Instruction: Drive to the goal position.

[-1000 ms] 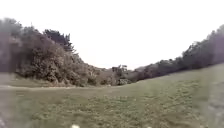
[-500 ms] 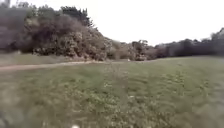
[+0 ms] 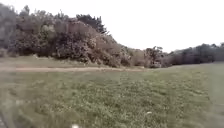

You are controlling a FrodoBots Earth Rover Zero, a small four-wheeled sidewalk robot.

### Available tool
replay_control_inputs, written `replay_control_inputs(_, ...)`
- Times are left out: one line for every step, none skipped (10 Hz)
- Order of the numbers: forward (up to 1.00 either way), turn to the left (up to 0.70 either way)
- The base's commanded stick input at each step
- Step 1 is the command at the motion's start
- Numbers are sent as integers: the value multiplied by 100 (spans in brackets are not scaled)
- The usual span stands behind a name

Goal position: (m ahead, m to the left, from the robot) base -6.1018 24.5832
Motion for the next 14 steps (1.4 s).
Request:
replay_control_inputs(70, 35)
replay_control_inputs(70, 35)
replay_control_inputs(70, 35)
replay_control_inputs(70, 35)
replay_control_inputs(70, 35)
replay_control_inputs(70, 35)
replay_control_inputs(70, 35)
replay_control_inputs(70, 35)
replay_control_inputs(70, 35)
replay_control_inputs(70, 35)
replay_control_inputs(70, 35)
replay_control_inputs(70, 35)
replay_control_inputs(70, 35)
replay_control_inputs(70, 35)
